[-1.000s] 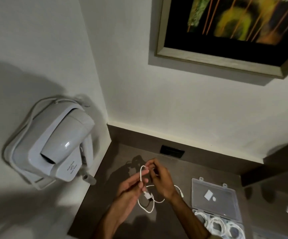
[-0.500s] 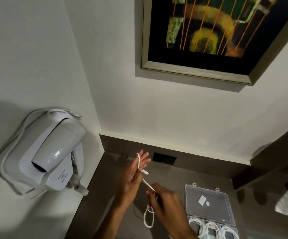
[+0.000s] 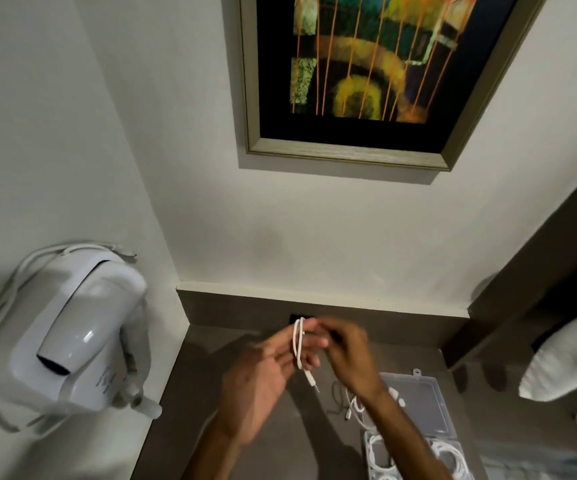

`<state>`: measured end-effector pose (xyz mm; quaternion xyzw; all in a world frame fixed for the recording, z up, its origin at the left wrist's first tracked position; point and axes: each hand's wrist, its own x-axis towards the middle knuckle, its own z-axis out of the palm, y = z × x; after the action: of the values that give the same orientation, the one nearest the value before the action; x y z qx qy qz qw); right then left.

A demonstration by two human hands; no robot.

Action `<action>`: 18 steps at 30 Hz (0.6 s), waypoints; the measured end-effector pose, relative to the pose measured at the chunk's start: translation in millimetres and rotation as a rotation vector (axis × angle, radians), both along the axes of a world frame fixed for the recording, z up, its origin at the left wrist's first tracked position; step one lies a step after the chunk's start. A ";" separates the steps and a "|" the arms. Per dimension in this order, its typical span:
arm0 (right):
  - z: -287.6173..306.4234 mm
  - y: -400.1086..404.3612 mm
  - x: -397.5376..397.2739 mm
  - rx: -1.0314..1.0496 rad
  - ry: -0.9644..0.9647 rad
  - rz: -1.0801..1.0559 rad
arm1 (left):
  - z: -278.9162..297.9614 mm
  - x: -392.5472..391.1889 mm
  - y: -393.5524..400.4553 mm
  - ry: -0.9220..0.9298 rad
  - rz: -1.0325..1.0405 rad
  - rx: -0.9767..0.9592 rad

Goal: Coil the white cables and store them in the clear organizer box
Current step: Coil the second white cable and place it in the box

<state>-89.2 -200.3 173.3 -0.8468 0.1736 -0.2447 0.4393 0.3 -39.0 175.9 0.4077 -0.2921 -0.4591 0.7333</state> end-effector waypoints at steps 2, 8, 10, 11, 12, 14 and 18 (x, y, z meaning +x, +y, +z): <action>-20.1 34.2 -11.4 0.087 0.140 0.021 | 6.4 2.1 1.2 0.061 0.026 -0.023; -2.4 72.5 -38.9 -0.223 0.306 0.061 | 26.9 11.3 -8.4 -0.426 0.410 0.457; 22.3 52.0 -35.0 -0.367 0.211 -0.029 | 29.2 2.3 -1.2 -0.413 0.265 0.399; 35.5 37.2 -31.6 -0.436 0.156 -0.059 | 33.0 -5.0 2.5 -0.351 0.192 0.385; 44.7 21.1 -25.9 -0.499 0.104 -0.082 | 37.4 -7.2 0.3 -0.293 0.140 0.358; 54.2 -6.3 -10.8 -0.436 0.050 -0.094 | 37.3 -13.6 -3.6 -0.218 0.066 0.249; 27.8 -12.8 4.3 0.080 0.012 -0.041 | 20.0 -6.8 1.1 0.004 -0.042 0.053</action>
<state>-84.8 -213.1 201.2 -0.8262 0.2033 -0.2416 0.4665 -6.6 -37.9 195.9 0.4200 -0.2868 -0.4826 0.7130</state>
